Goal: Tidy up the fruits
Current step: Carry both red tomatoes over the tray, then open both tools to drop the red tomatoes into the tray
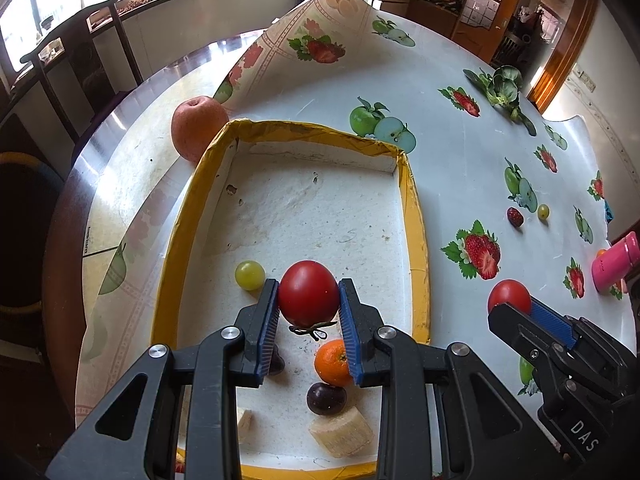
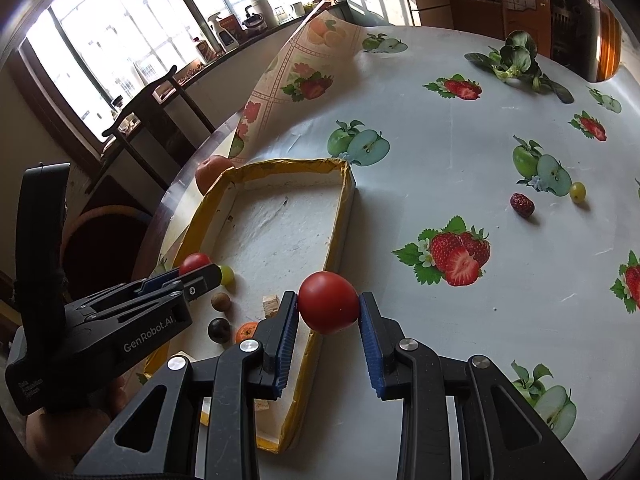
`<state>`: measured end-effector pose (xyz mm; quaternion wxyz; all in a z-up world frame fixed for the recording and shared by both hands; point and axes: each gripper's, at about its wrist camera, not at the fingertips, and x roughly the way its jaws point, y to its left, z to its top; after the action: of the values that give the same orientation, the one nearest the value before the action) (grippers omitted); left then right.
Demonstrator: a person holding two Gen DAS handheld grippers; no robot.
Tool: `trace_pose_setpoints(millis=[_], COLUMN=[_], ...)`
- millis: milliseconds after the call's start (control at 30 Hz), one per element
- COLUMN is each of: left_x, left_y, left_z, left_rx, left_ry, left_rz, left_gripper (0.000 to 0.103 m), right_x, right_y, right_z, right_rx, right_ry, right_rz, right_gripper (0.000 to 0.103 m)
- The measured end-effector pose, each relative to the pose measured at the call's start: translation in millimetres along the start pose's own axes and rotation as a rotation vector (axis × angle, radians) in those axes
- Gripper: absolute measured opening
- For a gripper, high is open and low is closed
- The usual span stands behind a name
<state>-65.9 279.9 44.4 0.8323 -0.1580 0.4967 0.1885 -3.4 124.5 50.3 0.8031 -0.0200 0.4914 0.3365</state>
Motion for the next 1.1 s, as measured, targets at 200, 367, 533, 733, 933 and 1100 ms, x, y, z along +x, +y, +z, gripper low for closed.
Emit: trace_pose_setpoints(millis=[200, 367, 533, 733, 933, 1100], left_x=[9, 17, 32, 62, 79, 92], left_y=[11, 30, 44, 45, 49, 46], left_z=[5, 20, 44, 56, 52, 44], left_rx=[-0.031, -0.087, -0.122, -0.114, -0.103, -0.086], left_ry=[0.016, 0.024, 0.028, 0.062, 0.096, 0.127], left_rz=[-0.013, -0.032, -0.036, -0.020, -0.001, 0.012], left_gripper=[0.027, 0.027, 0.027, 0.027, 0.027, 0.027], right_x=[8, 24, 46, 87, 113, 127], right_y=[4, 17, 37, 56, 54, 52], right_z=[2, 12, 29, 38, 32, 26], right_rx=[-0.010, -0.044, -0.086, -0.135, -0.142, -0.162], right_ry=[0.013, 0.031, 0.041, 0.090, 0.140, 0.169], right_rz=[0.010, 0.025, 0.049, 0.037, 0.028, 0.003], right_gripper=[0.031, 0.031, 0.031, 0.031, 0.031, 0.031])
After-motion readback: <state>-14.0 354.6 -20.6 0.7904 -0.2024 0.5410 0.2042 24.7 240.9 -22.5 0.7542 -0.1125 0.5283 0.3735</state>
